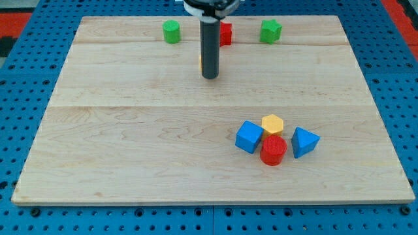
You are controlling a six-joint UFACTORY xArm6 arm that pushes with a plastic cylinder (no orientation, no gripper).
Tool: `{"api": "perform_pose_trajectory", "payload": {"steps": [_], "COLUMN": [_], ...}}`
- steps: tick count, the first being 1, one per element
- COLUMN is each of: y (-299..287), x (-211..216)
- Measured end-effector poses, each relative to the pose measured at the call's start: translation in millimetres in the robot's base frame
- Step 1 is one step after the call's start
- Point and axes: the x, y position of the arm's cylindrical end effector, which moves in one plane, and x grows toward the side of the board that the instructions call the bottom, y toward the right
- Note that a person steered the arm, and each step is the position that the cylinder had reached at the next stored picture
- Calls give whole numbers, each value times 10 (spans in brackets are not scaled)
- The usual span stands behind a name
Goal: Push the blue cubes slightly to left
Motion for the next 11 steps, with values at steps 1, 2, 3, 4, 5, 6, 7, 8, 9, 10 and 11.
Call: {"api": "perform_pose_trajectory", "payload": {"steps": [1,2,3,4,5,6,7,8,9,10,11], "y": [113,906,1947,2311,2268,1769,1130,730,714,714,597], "x": [41,361,541,1186,1758,1755,1737,1603,1391,1358,1092]}}
